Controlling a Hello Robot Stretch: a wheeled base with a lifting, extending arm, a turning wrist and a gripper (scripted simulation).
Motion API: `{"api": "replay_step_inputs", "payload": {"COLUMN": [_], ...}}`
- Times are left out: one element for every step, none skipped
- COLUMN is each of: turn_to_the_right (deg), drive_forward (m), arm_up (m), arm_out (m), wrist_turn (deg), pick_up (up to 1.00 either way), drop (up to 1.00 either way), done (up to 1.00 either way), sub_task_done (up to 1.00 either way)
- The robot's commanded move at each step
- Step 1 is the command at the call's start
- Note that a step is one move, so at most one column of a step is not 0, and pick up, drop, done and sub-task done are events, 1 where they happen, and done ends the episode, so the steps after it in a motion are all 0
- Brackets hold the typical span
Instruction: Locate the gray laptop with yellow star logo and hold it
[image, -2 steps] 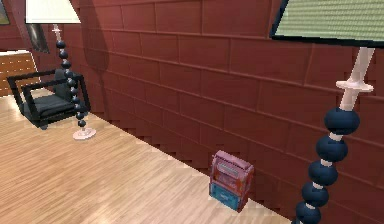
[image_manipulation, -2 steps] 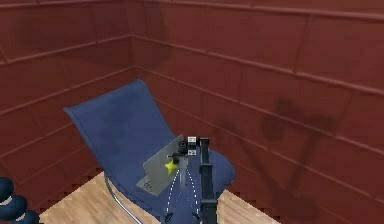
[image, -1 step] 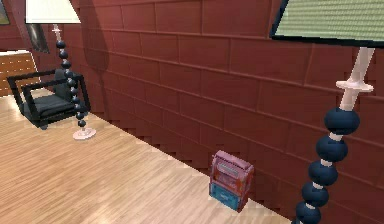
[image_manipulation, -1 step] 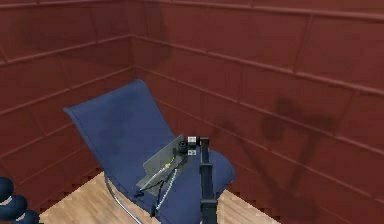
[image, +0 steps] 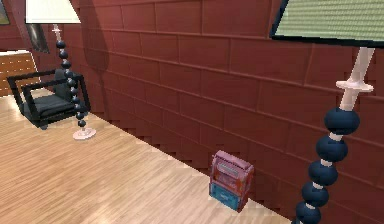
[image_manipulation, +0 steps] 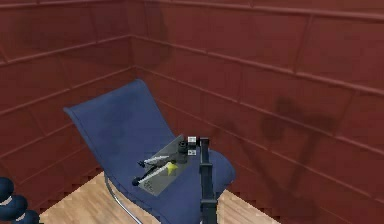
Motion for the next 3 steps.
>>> {"api": "replay_step_inputs", "payload": {"turn_to_the_right": [0.0, 0.0, 0.0], "drive_forward": [0.00, 0.00, 0.00], "arm_up": [0.00, -0.30, 0.00], "arm_out": [0.00, 0.00, 0.00], "wrist_turn": [27.0, 0.0, 0.0], "pick_up": [0.00, 0.00, 1.00], "drop": [0.00, 0.00, 0.00], "done": [0.00, 0.00, 0.00], "sub_task_done": [0.00, 0.00, 0.00]}}
